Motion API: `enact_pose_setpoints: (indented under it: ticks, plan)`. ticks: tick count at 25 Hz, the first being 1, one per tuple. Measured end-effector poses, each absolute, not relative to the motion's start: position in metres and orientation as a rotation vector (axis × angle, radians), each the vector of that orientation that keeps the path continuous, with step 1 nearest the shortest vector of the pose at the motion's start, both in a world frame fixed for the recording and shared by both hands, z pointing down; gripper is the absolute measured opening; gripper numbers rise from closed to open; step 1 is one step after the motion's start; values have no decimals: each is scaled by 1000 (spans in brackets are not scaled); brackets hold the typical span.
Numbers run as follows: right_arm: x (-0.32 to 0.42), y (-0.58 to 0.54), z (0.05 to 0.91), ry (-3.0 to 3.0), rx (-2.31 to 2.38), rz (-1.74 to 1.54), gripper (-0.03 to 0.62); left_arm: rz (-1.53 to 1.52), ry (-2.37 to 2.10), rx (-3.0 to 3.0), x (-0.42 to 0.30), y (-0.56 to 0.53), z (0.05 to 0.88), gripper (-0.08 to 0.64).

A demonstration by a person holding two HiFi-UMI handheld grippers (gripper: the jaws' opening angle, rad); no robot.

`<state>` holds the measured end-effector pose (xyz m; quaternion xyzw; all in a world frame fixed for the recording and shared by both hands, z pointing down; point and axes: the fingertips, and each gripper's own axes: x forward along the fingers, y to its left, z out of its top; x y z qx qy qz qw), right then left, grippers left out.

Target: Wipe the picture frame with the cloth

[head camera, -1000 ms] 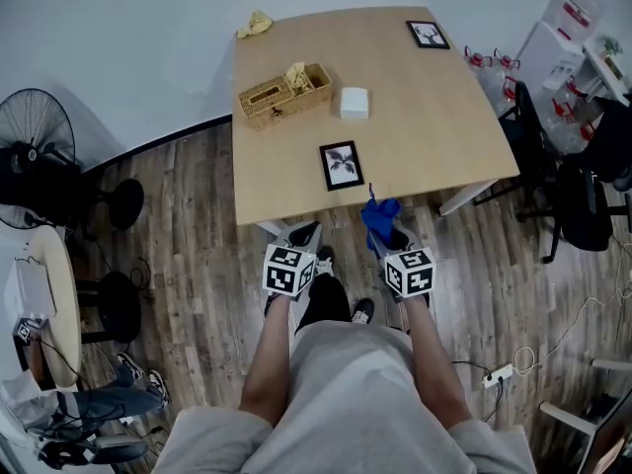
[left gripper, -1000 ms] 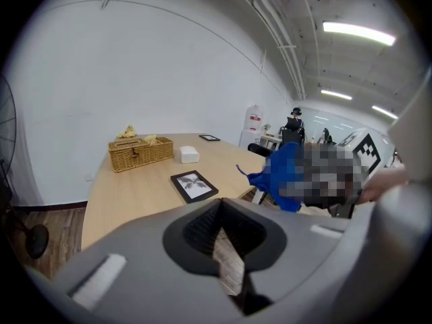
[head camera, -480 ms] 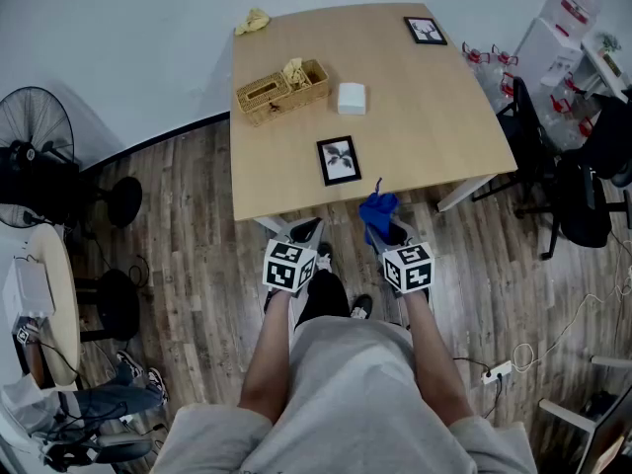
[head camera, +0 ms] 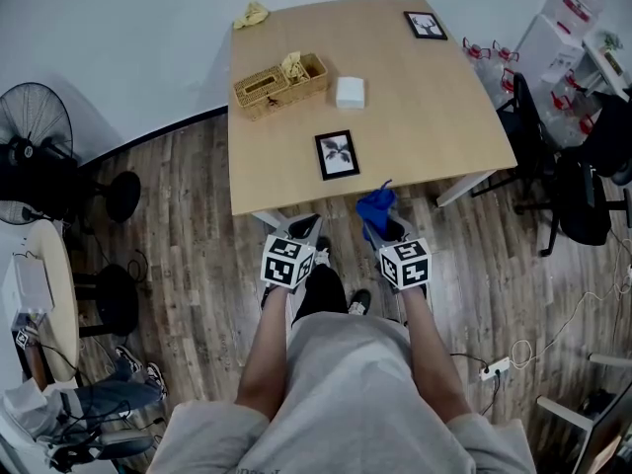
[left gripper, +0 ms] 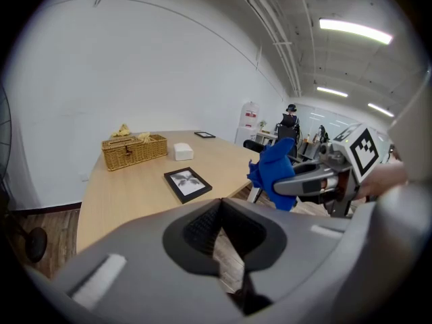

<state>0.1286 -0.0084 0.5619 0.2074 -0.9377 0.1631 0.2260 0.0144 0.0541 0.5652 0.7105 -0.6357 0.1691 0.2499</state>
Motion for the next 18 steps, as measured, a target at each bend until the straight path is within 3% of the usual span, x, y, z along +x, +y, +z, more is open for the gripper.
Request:
enact_pose_setpoints:
  ticks: [18]
  plan:
    - [126,-3,565,-2606,567,483,109,528,-1727,1936,16,62,568,52]
